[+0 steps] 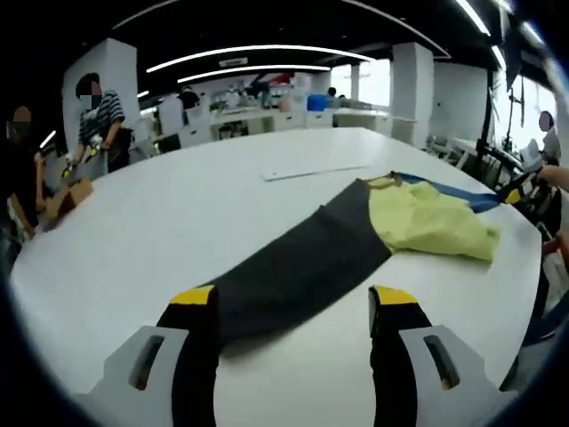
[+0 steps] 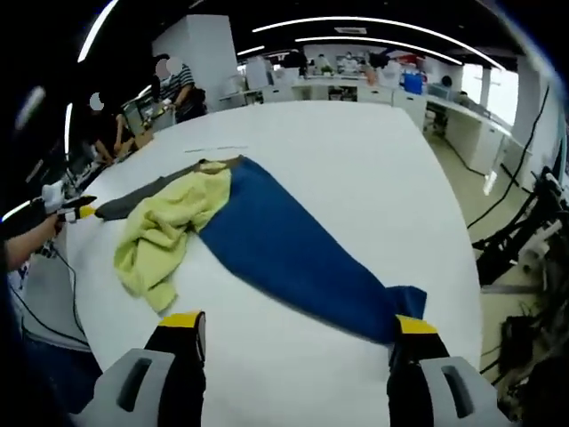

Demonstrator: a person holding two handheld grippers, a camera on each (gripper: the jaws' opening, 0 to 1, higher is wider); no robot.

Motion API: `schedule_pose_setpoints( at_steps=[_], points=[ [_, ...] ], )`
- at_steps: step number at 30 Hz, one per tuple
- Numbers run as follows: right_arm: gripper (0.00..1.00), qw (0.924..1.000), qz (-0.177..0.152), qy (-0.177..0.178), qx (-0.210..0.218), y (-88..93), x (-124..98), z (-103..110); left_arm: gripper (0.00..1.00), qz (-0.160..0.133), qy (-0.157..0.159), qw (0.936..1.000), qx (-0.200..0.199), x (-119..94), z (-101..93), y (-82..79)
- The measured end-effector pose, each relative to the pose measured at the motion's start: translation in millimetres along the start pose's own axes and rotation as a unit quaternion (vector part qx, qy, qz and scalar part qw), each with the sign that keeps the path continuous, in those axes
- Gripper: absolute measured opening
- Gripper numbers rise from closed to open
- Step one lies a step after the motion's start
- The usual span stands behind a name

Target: Fold the garment on the visible template until the final outline fits inside the template.

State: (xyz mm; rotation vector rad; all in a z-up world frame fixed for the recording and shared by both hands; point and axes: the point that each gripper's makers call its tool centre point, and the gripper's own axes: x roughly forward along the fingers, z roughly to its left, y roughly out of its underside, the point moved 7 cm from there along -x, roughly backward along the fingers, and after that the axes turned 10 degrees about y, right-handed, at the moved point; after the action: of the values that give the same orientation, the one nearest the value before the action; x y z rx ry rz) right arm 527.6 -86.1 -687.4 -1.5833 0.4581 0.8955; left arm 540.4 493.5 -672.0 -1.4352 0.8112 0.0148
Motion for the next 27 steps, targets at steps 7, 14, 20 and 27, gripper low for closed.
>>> schedule_pose_setpoints(
  at_steps=[7, 14, 20, 27],
  points=[
    [0.85, 0.9963, -0.007, -0.062, -0.058, -1.8, -1.4, 36.4, 0.69, -0.011, 0.049, 0.9983, 0.029, 2.1, -44.0, -4.7],
    [0.8, 0.9901, -0.01, -0.103, -0.095, 1.9, 0.4, 60.2, 0.65, -0.017, 0.103, 0.994, 0.034, 9.8, -84.5, -10.0],
    [0.71, 0.9871, -0.018, -0.123, -0.101, 3.5, 2.0, 74.0, 0.62, -0.019, 0.145, 0.9887, 0.034, 18.6, -117.1, -12.6],
    [0.63, 0.9848, -0.028, -0.136, -0.104, 4.4, 9.5, 79.5, 0.59, -0.004, 0.195, 0.9802, 0.03, 34.9, -154.7, -1.3]
  ],
)
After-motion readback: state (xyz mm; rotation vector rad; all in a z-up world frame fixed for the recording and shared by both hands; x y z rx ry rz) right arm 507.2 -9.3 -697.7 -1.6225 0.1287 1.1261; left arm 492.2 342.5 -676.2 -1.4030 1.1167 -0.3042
